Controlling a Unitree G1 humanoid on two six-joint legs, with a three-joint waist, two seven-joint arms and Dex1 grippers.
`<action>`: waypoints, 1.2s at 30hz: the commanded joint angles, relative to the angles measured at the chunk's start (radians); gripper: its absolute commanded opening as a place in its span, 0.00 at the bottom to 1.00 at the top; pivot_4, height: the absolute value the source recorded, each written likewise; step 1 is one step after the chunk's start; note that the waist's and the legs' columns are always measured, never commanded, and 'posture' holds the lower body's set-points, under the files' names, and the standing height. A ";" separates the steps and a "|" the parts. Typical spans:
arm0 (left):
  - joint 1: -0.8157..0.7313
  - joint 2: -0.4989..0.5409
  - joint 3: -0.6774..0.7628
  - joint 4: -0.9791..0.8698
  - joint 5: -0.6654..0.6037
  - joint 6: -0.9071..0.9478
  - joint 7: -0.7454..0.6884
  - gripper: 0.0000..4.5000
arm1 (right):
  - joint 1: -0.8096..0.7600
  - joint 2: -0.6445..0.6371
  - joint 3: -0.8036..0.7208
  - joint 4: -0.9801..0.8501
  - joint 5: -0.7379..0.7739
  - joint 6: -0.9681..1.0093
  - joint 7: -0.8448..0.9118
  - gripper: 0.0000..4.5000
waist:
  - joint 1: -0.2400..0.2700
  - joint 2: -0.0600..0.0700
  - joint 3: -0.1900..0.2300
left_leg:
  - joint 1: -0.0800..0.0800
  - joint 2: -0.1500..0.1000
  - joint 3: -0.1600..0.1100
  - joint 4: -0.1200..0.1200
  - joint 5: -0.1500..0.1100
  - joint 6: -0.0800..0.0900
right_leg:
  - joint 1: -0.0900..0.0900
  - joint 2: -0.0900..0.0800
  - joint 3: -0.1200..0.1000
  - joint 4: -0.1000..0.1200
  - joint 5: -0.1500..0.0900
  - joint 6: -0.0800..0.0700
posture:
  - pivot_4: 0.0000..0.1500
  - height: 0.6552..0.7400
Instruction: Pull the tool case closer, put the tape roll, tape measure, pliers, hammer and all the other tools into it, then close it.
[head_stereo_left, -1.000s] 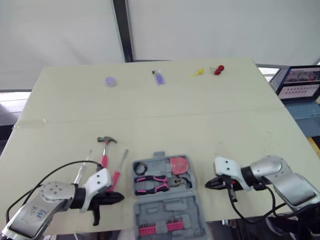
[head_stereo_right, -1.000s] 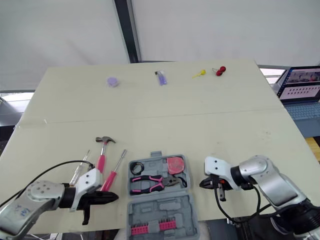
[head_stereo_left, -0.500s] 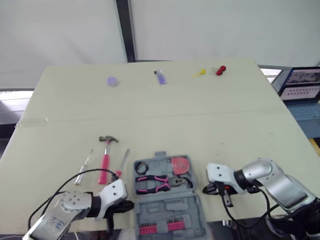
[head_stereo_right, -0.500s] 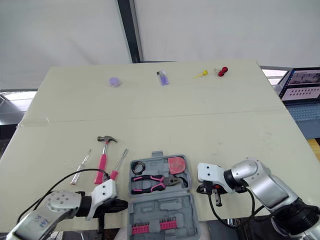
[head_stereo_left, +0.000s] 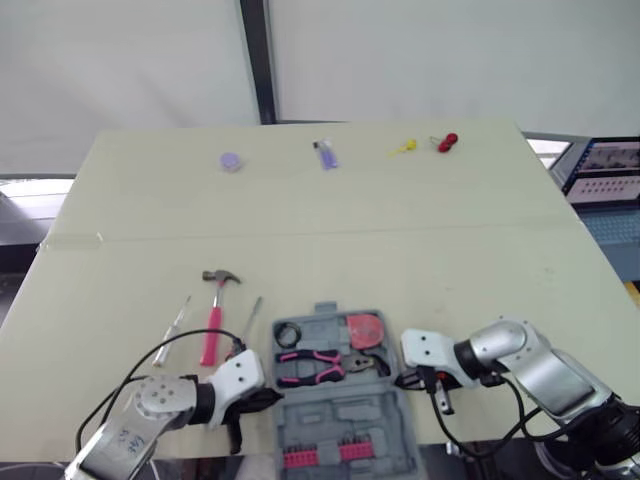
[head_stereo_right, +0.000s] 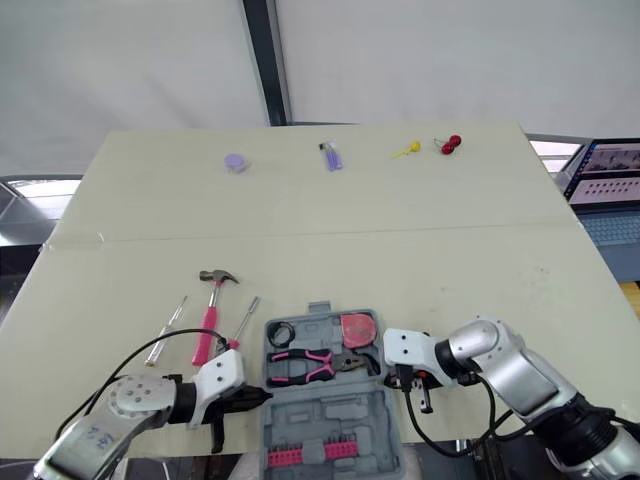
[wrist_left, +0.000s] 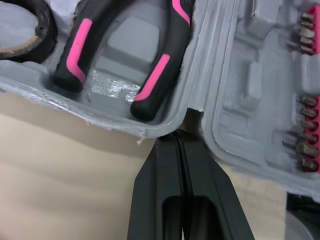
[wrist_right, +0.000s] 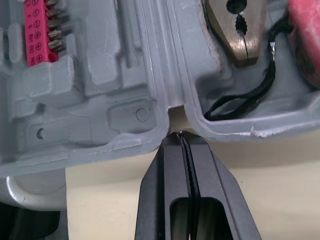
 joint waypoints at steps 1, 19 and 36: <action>-0.034 -0.021 -0.007 0.020 0.017 -0.013 0.018 0.01 | -0.009 0.023 -0.021 -0.023 0.020 0.015 -0.013 0.00 | -0.001 0.000 0.000 | 0.000 0.000 0.000 0.000 0.000 0.000 | 0.000 0.000 0.000 0.000 0.000 0.000 | 1.00 1.00; -0.143 -0.080 0.006 0.114 0.057 -0.061 0.039 0.01 | -0.060 0.073 -0.056 0.047 -0.004 0.030 -0.082 0.00 | -0.001 0.000 0.000 | 0.000 0.000 0.000 0.000 0.000 0.000 | 0.000 0.000 0.000 0.001 0.000 0.000 | 1.00 1.00; -0.204 -0.132 0.009 0.163 0.099 -0.085 0.080 0.01 | -0.095 0.116 -0.056 0.083 -0.028 0.027 -0.121 0.00 | -0.004 0.000 0.000 | 0.000 0.000 0.000 0.000 0.000 0.000 | 0.000 0.000 0.000 0.001 0.000 0.000 | 1.00 1.00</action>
